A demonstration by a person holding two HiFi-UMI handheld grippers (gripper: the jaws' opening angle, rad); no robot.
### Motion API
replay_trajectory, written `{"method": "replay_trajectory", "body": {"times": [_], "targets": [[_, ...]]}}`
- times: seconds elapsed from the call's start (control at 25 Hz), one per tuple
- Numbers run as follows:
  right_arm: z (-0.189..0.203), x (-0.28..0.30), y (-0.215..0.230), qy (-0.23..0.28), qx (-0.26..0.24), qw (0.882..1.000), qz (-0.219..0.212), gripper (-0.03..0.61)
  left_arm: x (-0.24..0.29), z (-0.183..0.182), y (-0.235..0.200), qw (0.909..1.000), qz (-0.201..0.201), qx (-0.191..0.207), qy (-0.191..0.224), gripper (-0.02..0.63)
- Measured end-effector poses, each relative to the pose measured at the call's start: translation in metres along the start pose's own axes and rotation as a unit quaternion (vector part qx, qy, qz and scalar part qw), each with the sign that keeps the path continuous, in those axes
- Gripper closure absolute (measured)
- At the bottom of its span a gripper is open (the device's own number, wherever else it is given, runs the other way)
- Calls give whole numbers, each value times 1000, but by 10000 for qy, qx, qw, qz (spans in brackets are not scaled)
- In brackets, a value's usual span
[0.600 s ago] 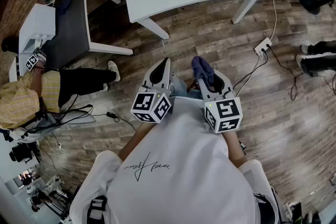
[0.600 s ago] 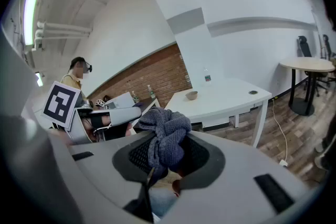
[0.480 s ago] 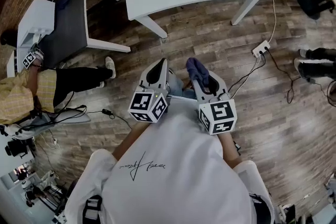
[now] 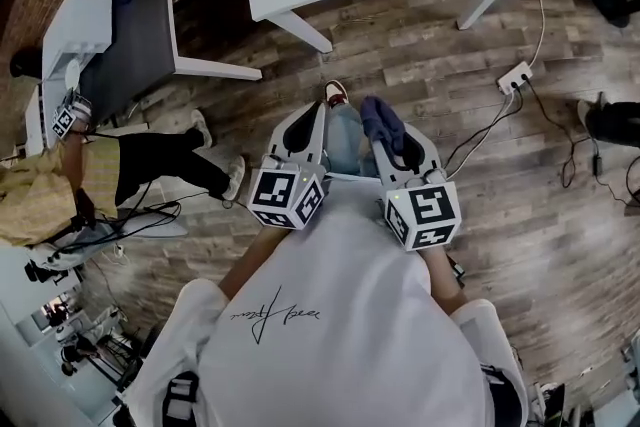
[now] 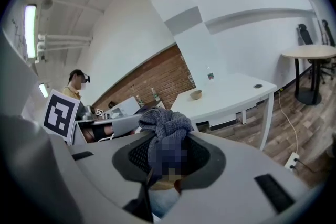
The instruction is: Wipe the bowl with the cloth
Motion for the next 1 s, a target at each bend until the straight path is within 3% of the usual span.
{"method": "replay_trajectory", "body": {"times": [0.12,0.28,0.76,1.0], "targets": [[-1,5,9,61,329,9994,67,475,1,0,-8,10000,-62,-21,4,606],[-7,13,23,-47,416,9988,273,476,13,1,-17,9997,-60,-210,60,606],[-30,76,22,-316,-175,9993,-3,474,60,-13,-57,9986,21,-410,331,606],[-48,112,33,-434,-262,9983,295,474,90,-25,-83,9987,19,-472,203,606]]}}
Point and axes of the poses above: the fingertips, and each gripper's own axes: x forward along the fingers, y to its right, z out of its underside, the point moved 7 cm from there along -x, backward along the fingers, and after that the axes turned 10 degrees about y, right-handed, at the moved point
